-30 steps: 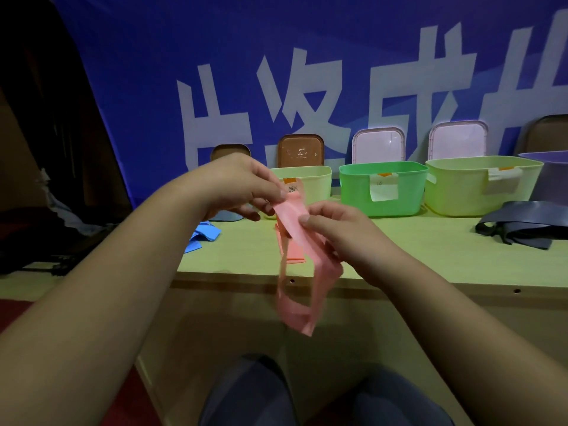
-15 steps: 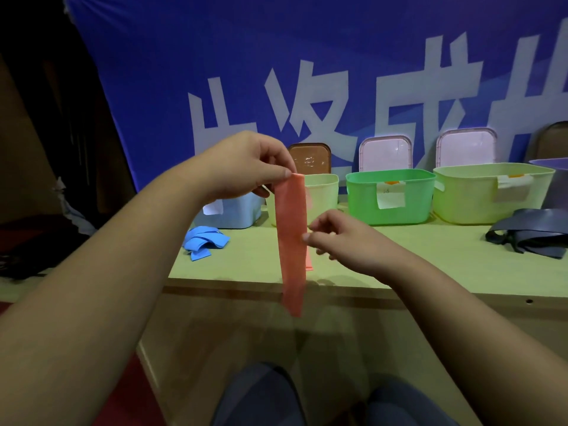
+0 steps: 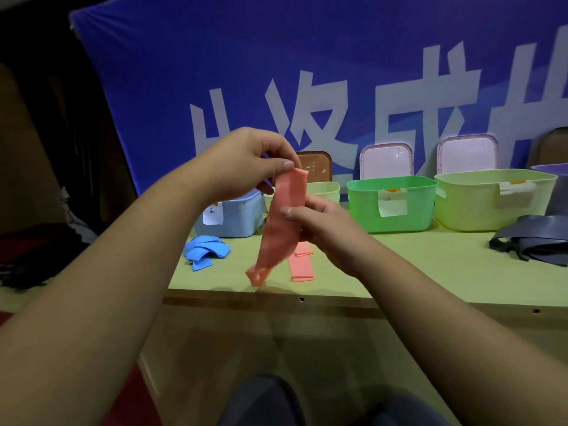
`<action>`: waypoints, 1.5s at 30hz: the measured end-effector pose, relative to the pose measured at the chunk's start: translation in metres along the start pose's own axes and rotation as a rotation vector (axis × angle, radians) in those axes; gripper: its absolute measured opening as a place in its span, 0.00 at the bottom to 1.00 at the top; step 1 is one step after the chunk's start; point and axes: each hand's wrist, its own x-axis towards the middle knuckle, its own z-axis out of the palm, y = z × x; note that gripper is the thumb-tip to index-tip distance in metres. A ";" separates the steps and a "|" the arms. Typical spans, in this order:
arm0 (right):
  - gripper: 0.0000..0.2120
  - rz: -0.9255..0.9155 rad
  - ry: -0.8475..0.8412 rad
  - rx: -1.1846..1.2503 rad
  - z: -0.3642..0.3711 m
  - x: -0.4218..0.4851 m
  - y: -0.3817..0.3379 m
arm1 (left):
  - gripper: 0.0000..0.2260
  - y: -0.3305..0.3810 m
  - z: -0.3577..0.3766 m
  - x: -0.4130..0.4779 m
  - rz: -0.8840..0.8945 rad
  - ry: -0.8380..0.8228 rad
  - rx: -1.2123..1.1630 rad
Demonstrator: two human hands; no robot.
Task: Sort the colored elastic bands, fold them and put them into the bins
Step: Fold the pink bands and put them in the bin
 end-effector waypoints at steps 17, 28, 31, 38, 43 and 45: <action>0.15 -0.012 -0.116 0.087 0.020 0.030 0.004 | 0.06 -0.004 -0.015 -0.006 0.046 0.123 -0.207; 0.12 0.158 -0.190 -0.049 0.021 0.013 0.026 | 0.08 -0.040 -0.011 -0.009 -0.051 0.236 -0.327; 0.12 0.204 -0.176 -0.091 0.015 -0.002 0.025 | 0.07 -0.050 0.003 -0.002 -0.083 0.239 -0.350; 0.12 0.396 -0.124 -0.137 -0.007 -0.029 0.032 | 0.06 -0.079 0.062 0.026 -0.123 0.194 -0.420; 0.16 0.456 -0.046 -0.301 -0.039 -0.021 0.051 | 0.06 -0.089 0.109 0.041 -0.123 0.143 -0.444; 0.15 0.404 0.027 -0.371 -0.053 -0.008 0.057 | 0.07 -0.094 0.121 0.046 -0.124 0.115 -0.455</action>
